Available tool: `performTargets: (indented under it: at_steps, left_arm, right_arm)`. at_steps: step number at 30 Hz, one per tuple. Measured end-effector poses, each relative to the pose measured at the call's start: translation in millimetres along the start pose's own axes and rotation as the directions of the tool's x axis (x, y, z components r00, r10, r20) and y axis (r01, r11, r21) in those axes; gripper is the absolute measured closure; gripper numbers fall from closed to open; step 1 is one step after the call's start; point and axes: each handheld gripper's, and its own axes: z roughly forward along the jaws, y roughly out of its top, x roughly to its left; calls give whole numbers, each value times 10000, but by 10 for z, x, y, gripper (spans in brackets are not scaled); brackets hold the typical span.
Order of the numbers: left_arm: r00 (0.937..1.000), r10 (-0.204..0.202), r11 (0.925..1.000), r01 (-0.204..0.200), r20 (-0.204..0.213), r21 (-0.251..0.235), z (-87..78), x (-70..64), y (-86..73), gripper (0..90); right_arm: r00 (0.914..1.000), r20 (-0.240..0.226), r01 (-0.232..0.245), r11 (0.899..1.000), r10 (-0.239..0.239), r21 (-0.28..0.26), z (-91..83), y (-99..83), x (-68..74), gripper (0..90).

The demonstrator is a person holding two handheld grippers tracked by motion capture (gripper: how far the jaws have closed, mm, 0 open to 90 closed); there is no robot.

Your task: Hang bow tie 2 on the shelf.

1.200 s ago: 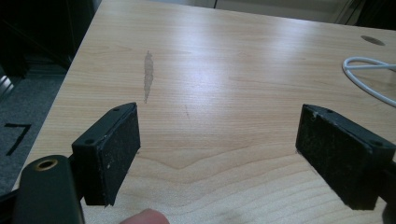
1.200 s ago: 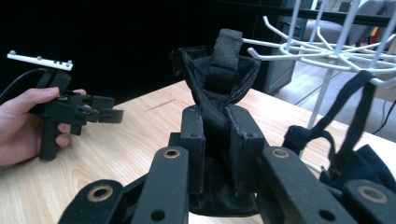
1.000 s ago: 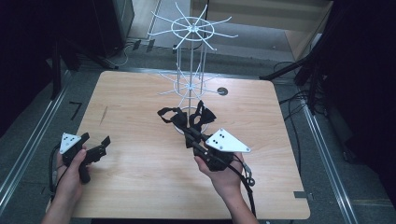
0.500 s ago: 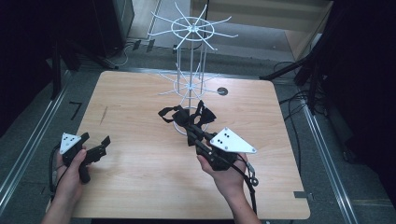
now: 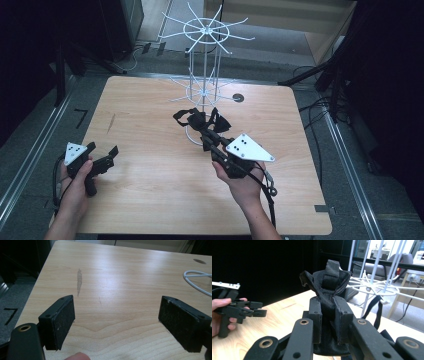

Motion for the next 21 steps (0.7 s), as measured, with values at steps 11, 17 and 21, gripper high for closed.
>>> performTargets:
  at_steps: [11,17,21]
  left_arm:
    - [10000,17,10000,-17,8,18,-2,-1,1,143]
    - [10000,32,10000,-32,15,10,-1,-1,0,143]
    - [10000,39,10000,-39,23,14,-2,-2,0,143]
  right_arm:
    - [9993,362,-113,9995,103,289,57,-113,-94,789]
    - [9983,569,-126,9989,99,461,93,-162,-129,789]
    - [9972,726,-230,9970,176,741,145,-223,-146,789]
